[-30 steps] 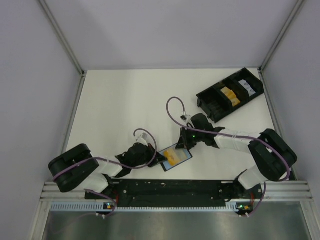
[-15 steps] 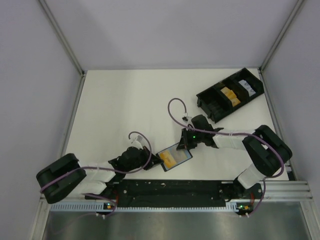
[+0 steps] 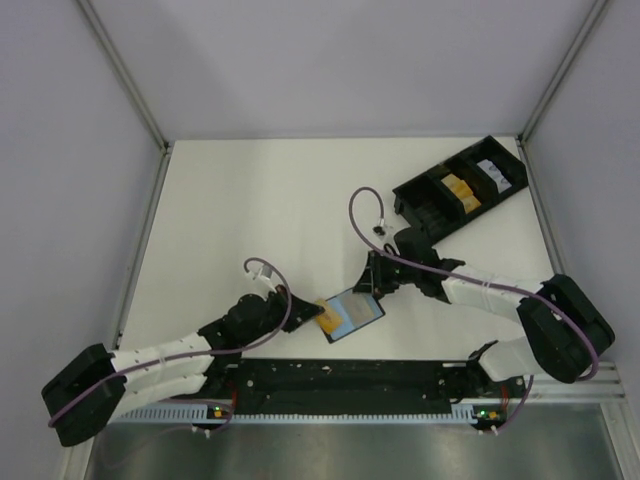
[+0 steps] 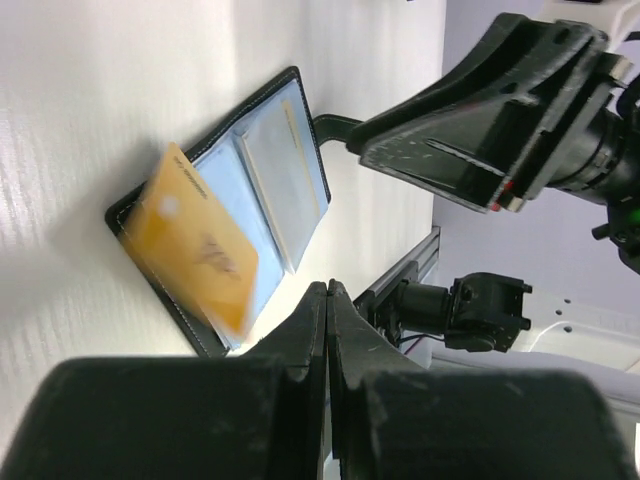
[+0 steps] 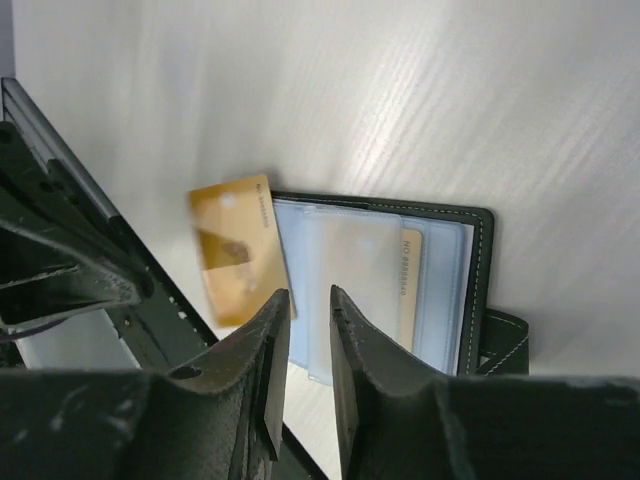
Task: Take the credit cards out of the card holder
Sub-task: Place the credit card in the storage box.
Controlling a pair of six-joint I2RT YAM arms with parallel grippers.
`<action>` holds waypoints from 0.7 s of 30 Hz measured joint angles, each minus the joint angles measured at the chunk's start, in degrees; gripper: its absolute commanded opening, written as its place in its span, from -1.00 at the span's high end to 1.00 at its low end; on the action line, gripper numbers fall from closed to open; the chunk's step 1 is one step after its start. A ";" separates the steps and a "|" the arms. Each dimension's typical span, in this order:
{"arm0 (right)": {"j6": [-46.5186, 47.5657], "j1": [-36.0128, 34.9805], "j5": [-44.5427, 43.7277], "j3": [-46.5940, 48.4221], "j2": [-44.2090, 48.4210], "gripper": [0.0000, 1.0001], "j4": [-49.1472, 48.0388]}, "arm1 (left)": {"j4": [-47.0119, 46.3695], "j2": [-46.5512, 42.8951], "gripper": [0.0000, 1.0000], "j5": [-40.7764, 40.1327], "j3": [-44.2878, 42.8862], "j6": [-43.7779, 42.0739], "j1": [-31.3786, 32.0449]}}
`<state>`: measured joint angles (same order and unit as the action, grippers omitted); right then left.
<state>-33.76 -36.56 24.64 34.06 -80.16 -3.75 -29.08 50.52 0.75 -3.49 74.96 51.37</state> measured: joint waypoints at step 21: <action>6.16 -9.03 -3.32 0.00 2.47 -0.08 -0.90 | 31.74 -7.15 -0.44 -10.86 -7.61 -12.02 -1.18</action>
<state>-27.59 -45.58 21.32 34.06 -77.69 -4.64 2.66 43.38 -10.11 -11.09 62.94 50.19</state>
